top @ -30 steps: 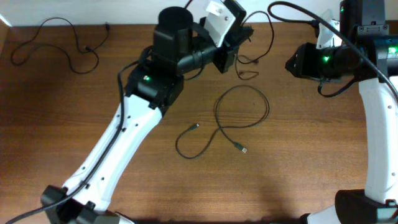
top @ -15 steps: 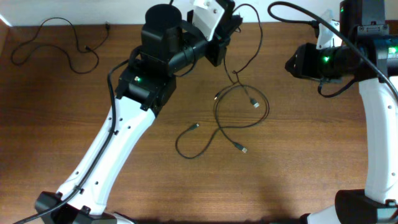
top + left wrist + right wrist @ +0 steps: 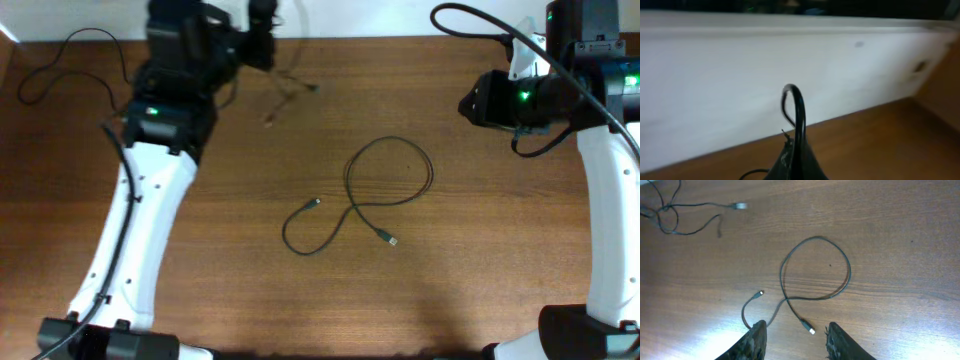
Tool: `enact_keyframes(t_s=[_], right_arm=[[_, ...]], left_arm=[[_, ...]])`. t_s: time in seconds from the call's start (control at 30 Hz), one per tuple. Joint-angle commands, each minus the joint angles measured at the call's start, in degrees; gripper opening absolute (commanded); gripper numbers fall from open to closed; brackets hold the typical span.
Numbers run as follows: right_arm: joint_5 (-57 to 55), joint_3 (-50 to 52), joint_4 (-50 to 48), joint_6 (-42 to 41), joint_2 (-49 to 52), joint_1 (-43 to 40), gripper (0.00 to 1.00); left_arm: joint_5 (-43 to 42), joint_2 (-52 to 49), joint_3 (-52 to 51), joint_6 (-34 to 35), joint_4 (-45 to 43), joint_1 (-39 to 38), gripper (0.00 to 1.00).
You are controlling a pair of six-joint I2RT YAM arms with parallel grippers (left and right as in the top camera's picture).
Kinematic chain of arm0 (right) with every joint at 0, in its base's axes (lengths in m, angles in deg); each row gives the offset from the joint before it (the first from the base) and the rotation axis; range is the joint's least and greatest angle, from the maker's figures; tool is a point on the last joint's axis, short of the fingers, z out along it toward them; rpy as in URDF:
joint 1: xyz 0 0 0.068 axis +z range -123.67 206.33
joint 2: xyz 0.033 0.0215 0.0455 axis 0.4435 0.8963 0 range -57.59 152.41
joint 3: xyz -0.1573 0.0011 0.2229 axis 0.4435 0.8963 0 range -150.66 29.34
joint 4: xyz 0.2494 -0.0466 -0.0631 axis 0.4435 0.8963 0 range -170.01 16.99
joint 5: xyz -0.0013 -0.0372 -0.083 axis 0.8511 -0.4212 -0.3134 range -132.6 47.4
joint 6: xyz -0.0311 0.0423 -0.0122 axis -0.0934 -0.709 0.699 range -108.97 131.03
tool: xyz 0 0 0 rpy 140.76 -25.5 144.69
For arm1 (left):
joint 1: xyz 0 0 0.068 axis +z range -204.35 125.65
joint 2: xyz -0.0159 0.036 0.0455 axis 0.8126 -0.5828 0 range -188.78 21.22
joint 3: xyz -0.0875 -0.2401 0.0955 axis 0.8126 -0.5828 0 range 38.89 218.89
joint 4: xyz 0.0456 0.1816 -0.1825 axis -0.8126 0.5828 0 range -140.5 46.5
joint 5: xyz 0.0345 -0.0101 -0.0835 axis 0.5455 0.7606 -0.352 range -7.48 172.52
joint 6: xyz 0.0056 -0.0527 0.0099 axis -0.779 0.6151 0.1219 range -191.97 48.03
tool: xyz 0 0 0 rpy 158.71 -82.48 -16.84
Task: Untangle cables
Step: 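Lift the left gripper up, drawing the cable loop off the pile, then carry the held black cable with the left gripper to the table's left edge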
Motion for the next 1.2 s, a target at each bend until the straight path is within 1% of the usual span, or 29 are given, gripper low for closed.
enact_keyframes(t_s=[0.0,0.23,0.47,0.5,0.53,0.63,1.0,1.17], right_arm=[[-0.1,0.3,0.0,-0.2,0.2,0.0,0.39],[-0.1,0.3,0.0,-0.2,0.2,0.0,0.39],[-0.1,0.3,0.0,-0.2,0.2,0.0,0.40],[-0.1,0.3,0.0,-0.2,0.2,0.0,0.39],[-0.1,0.3,-0.2,-0.3,0.2,0.0,0.39],[-0.1,0.3,-0.3,-0.3,0.2,0.0,0.40],[-0.1,0.3,-0.4,-0.2,0.2,0.0,0.40],[-0.1,0.3,-0.4,-0.2,0.2,0.0,0.40]], left_arm=[[1.3,0.5,1.1,0.8,3.1,5.7,0.00],[1.3,-1.0,1.1,0.8,6.8,13.7,0.00],[0.8,-3.0,1.1,0.8,7.7,20.5,0.00],[-0.8,-3.6,1.1,0.8,8.0,21.3,0.00],[-5.4,-4.8,1.1,0.8,8.4,22.5,0.00],[-9.2,-6.1,1.1,0.8,8.5,23.6,0.00],[-8.8,-11.8,1.1,0.8,10.8,30.7,0.00],[-8.8,-14.5,1.1,0.8,11.0,35.7,0.00]])
